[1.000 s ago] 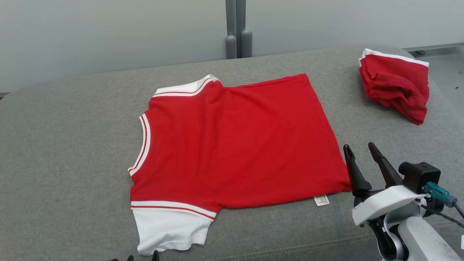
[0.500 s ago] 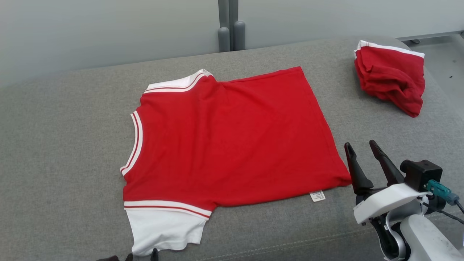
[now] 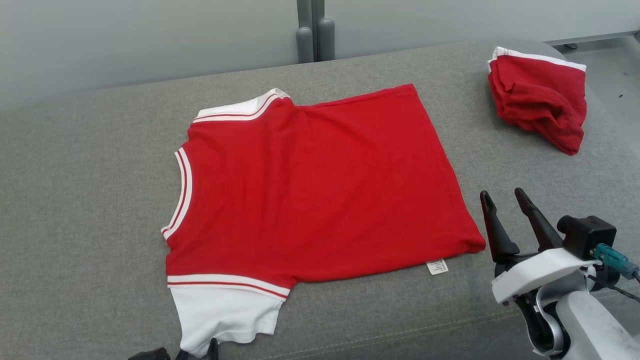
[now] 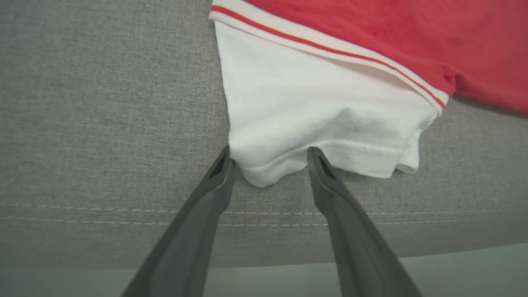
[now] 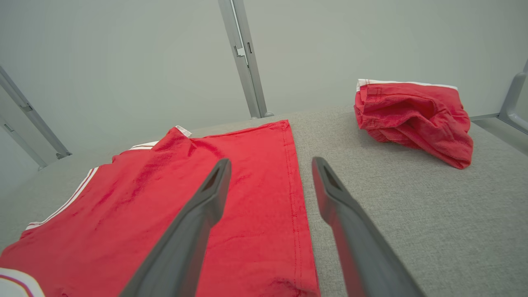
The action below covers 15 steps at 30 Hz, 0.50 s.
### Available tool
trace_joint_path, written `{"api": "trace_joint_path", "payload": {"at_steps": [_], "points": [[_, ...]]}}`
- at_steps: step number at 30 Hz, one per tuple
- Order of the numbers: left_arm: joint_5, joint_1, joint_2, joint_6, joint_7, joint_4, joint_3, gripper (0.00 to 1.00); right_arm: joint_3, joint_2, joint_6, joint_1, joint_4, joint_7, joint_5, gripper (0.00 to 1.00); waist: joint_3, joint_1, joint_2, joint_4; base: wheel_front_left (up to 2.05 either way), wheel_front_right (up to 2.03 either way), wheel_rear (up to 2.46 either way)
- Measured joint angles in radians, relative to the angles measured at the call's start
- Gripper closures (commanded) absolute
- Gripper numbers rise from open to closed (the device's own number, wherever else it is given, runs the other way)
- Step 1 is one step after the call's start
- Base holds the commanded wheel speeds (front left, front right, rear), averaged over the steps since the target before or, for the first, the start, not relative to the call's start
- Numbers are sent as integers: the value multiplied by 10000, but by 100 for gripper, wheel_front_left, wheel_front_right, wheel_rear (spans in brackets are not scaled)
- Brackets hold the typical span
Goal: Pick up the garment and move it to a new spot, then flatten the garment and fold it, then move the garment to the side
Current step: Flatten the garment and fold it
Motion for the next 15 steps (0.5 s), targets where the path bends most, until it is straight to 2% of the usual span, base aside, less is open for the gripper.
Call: {"api": "trace_joint_path", "payload": {"at_steps": [1, 4, 5, 10, 15], "points": [[-17, 0, 0, -4, -2, 0, -19, 23, -8, -2, 0, 0, 2, 0, 0, 0, 9, 0, 0, 7, 0, 0, 0], [-31, -19, 0, -102, -119, -61, -100, 69, -150, -10, -6, 1, -6, 0, 2, 0, 45, 0, 0, 61, 0, 0, 0], [-31, -49, -2, -127, -128, -75, -113, 100, -167, -31, -6, 1, -2, 0, 2, 0, 58, 0, 0, 91, 0, 0, 0], [-33, -128, 0, -176, -215, -244, -123, 100, -94, 77, 33, 8, 328, 69, 224, 0, 106, 0, 0, 195, 0, 0, 0], [-169, -206, 0, -270, -360, -625, -134, 100, -332, 477, 165, 251, 1064, 395, 1216, 0, 136, 0, 0, 291, 0, 0, 0]]}}
